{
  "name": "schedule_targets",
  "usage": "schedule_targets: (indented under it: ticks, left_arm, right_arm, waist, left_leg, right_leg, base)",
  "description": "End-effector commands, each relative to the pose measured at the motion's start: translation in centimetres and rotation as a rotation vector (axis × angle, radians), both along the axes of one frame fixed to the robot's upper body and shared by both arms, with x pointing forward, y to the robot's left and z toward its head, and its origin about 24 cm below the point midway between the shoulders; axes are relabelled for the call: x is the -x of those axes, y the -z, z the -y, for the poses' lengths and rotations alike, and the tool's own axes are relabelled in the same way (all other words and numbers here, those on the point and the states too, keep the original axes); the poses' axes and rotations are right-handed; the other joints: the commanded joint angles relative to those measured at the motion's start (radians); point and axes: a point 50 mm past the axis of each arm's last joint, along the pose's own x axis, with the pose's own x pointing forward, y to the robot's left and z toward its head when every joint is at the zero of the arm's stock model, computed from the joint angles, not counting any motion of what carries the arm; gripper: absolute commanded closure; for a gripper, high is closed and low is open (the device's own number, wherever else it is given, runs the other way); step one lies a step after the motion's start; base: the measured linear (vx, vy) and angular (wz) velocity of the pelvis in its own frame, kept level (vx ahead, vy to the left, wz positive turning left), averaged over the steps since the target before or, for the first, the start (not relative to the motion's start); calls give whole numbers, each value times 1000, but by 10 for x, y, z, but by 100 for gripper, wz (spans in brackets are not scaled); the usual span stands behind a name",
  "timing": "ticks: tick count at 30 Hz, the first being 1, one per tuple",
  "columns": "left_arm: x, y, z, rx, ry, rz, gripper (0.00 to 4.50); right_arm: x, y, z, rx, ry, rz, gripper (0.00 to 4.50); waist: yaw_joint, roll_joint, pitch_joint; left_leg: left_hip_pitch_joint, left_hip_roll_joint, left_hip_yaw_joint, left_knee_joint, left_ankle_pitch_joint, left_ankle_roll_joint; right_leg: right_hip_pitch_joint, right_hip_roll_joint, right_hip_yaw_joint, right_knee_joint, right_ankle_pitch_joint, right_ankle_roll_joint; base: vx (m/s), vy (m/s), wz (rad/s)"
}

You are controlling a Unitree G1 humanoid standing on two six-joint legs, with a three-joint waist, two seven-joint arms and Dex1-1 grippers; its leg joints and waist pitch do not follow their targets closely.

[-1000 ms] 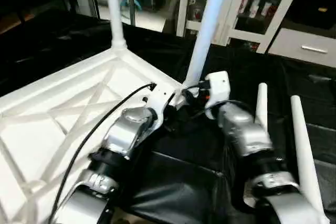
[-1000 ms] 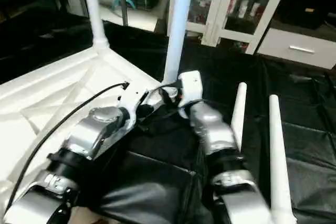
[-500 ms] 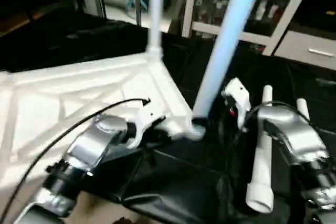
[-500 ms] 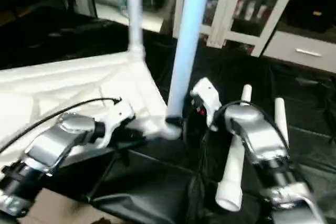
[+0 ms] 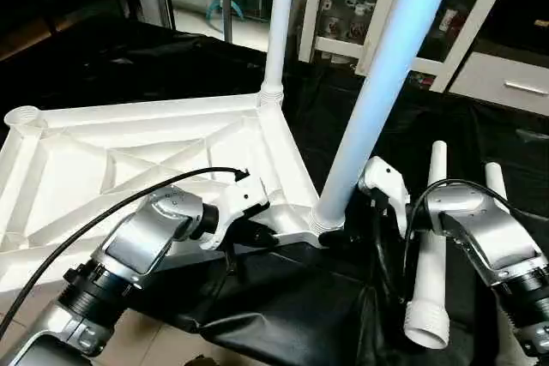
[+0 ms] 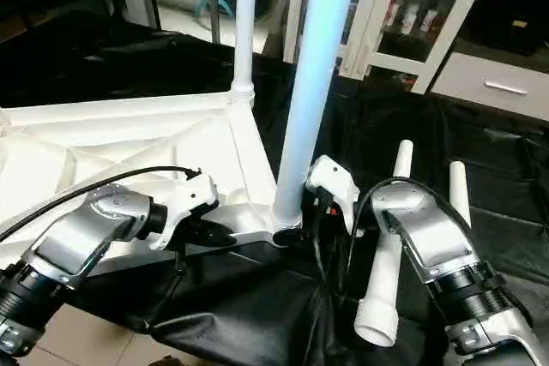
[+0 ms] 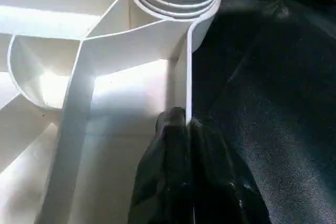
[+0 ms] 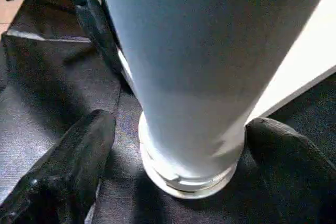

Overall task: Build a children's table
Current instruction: Rotate leg to tighten

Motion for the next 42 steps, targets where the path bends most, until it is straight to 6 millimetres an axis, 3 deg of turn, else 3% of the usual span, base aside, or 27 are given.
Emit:
schedule_targets:
  ticks: [1,4,14,28,31,35,38,42]
  left_arm:
    - [4,2,5,-3,54,-26,450]
    - [4,2,5,-4,53,-27,450]
    - [5,3,4,-6,53,-31,450]
    - [7,4,6,2,57,-39,450]
    - [1,5,10,34,-6,-15,450]
    - [-11,7,21,92,-144,27,450]
    - [-21,11,32,124,-247,46,450]
    - [-32,13,42,136,-374,72,450]
  right_arm:
    - [-3,-3,-3,14,-18,24,36]
    - [-3,-1,-4,26,-25,24,70]
    - [-4,3,-4,39,-23,28,158]
    - [-5,6,-6,21,5,38,178]
    - [-17,11,-7,-21,168,62,178]
    - [-30,22,-11,-78,397,62,180]
    - [-36,29,-20,-142,557,49,181]
    - [-42,37,-31,-144,703,65,181]
  waist:
    - [-1,4,-59]
    - [-3,0,-59]
    - [-4,2,-60]
    - [-6,3,-60]
    - [-10,2,-58]
    - [-18,0,-56]
    - [-19,2,-58]
    - [-16,1,-61]
  left_leg:
    - [4,36,-7,-73,-177,25]
    - [4,36,-8,-73,-186,22]
    - [5,36,-8,-72,-175,26]
    - [6,36,-8,-72,-182,24]
    - [5,34,-8,-73,-203,14]
    - [4,31,-13,-77,-244,-12]
    - [9,32,-10,-74,-236,-11]
    - [9,30,-9,-75,-215,-14]
  right_leg:
    - [53,-61,47,-66,-177,-222]
    - [53,-62,46,-68,-198,-217]
    - [54,-62,46,-65,-190,-218]
    - [54,-62,46,-65,-194,-220]
    - [53,-61,46,-70,-224,-216]
    - [51,-64,42,-83,-344,-174]
    - [44,-63,45,-84,-316,-175]
    - [46,-61,44,-81,-277,-176]
  base:
    - [0,0,0]
    - [0,0,0]
    - [0,0,0]
    - [0,0,0]
    - [0,0,0]
    - [0,0,0]
    - [0,0,0]
    - [0,0,0]
